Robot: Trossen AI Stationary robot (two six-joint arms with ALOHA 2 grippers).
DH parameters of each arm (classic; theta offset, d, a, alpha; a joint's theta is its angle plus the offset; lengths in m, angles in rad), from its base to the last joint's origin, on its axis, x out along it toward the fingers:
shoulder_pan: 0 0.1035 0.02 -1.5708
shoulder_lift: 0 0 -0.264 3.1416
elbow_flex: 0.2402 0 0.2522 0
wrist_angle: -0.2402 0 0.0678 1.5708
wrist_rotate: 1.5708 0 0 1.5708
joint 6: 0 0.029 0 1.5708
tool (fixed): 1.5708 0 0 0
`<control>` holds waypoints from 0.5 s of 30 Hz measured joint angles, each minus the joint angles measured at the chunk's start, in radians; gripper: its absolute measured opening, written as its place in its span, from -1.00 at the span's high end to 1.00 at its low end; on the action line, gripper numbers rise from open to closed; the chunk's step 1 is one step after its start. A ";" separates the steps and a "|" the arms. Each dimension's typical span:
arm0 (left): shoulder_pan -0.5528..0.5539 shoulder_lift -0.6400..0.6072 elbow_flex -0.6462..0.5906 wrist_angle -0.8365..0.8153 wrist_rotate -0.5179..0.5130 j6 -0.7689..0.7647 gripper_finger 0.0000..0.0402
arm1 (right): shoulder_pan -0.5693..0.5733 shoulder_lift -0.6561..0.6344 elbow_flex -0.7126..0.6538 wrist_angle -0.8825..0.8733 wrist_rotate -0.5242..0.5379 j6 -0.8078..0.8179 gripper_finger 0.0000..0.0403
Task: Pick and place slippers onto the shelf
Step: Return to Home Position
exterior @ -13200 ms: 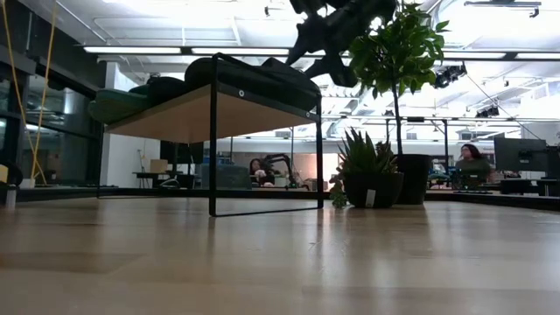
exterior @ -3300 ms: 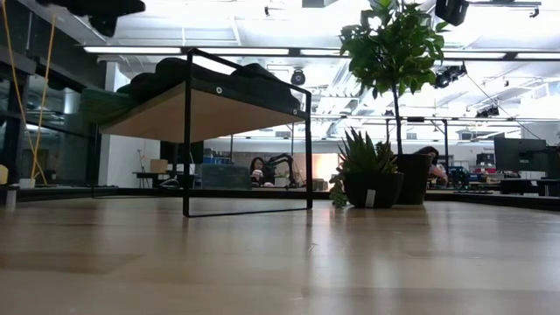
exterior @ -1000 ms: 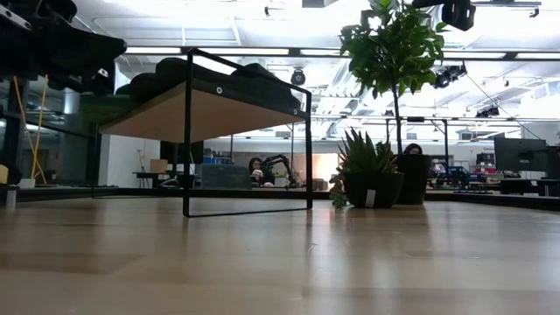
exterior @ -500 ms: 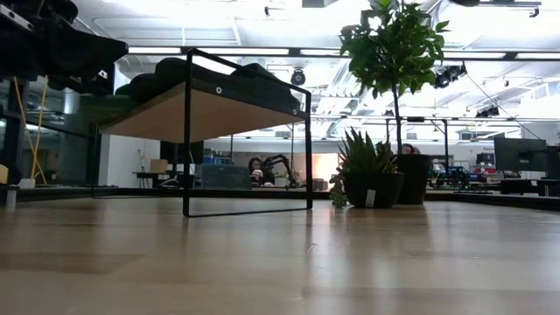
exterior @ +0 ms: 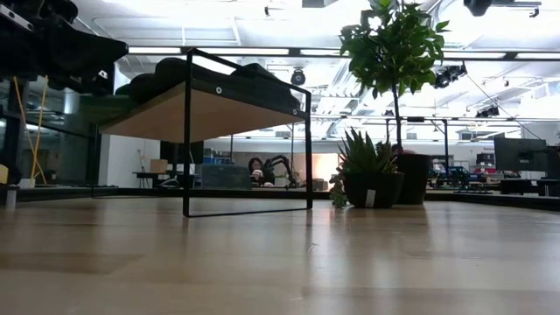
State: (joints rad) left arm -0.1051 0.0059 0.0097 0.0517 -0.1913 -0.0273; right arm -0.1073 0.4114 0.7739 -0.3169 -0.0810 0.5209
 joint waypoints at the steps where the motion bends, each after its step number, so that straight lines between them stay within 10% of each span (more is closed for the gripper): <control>1: 0.000 0.000 0.000 0.000 0.000 0.000 1.00 | 0.003 -0.003 -0.022 0.026 0.000 -0.007 1.00; 15: 0.000 0.000 0.000 -0.001 0.000 0.000 1.00 | 0.004 -0.120 -0.276 0.228 0.062 -0.075 1.00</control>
State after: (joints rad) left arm -0.1051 0.0059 0.0097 0.0509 -0.1913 -0.0273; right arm -0.1036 0.2914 0.4974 -0.0892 -0.0193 0.4458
